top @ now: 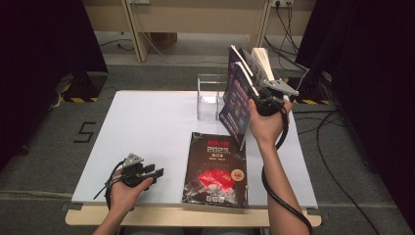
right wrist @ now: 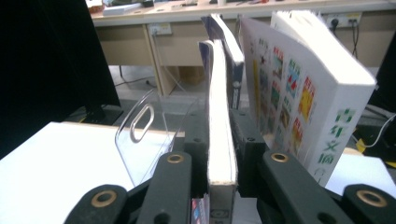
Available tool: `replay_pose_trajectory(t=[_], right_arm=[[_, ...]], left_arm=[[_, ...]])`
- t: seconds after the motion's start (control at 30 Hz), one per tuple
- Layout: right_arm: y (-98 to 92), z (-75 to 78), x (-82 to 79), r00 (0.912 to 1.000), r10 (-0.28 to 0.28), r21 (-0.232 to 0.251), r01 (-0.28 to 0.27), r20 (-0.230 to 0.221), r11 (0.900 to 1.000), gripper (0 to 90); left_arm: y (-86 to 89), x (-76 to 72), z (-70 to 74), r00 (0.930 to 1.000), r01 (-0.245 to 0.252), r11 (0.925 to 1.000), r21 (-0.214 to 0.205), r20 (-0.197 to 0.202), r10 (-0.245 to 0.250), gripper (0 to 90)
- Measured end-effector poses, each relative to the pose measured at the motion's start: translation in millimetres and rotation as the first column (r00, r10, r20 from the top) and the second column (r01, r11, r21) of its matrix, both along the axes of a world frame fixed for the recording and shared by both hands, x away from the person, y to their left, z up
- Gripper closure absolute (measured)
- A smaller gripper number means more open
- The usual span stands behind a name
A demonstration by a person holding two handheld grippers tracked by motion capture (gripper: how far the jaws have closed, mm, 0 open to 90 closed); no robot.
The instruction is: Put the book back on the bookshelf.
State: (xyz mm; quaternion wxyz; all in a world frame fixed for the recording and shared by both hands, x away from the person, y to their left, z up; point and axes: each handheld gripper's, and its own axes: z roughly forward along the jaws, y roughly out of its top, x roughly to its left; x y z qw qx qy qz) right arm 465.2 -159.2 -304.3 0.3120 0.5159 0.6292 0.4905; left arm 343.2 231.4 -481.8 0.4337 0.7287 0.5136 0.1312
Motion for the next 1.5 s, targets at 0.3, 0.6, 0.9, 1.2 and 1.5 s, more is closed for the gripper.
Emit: replay_pose_trajectory(t=[0.3, 0.6, 0.9, 1.2, 1.5], right_arm=[[-3.0, 1.8, 3.2, 0.9995, -0.004, -0.012, 0.003, -0.031, 0.9999, 78.3], [-0.6, 3.5, 11.8, 0.9972, 0.004, -0.027, -0.007, -0.074, 0.9996, 79.3], [-0.7, 5.3, 13.0, 0.9953, 0.004, -0.041, -0.008, -0.096, 0.9991, 82.4], [7.1, 8.8, 9.4, 0.9981, 0.022, -0.021, -0.024, -0.057, 0.9995, 82.7], [20.6, 13.3, 14.1, 0.9996, -0.005, -0.023, 0.004, -0.029, 0.9997, 82.7]], left_arm=[[-0.6, -0.1, 0.5, 1.0, 0.001, 1.0, 0.003, -0.002, -0.001, 53.2], [-0.1, 0.6, -0.3, 1.0, 0.002, 1.0, 0.0, -0.002, -0.002, 53.2], [-0.7, 0.6, -0.4, 0.9999, 0.008, 1.0, 0.005, -0.006, -0.008, 53.2], [0.2, 1.4, -0.2, 1.0, 0.005, 1.0, 0.002, -0.008, -0.005, 53.2], [2.1, 0.5, 1.9, 1.0, 0.0, 1.0, -0.004, -0.001, 0.0, 53.3]])
